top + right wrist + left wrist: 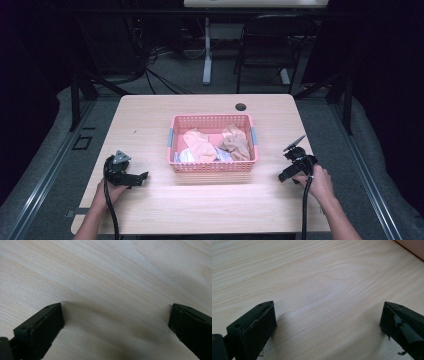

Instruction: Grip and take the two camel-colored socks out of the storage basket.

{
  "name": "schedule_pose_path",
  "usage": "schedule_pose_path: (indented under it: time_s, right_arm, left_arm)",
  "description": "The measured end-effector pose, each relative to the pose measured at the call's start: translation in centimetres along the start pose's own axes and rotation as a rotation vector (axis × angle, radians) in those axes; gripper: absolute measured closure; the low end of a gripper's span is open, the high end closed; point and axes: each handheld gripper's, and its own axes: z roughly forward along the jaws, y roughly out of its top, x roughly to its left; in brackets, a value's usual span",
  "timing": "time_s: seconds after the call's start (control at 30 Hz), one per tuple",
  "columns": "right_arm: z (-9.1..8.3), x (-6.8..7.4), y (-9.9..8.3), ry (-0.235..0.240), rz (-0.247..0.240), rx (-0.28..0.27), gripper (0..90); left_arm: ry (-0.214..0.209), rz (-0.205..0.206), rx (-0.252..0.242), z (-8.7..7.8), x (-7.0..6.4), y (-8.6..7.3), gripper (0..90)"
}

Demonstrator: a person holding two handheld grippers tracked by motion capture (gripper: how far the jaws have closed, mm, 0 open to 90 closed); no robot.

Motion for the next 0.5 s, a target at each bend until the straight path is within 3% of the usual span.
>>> schedule_pose_path:
  time_s: [0.5]
  right_arm:
    - [0.08, 0.16, -0.24, 0.003, 0.013, -0.03, 0.0]
  left_arm:
    - [0.013, -0.009, 0.002, -0.16, -0.11, -0.13, 0.3]
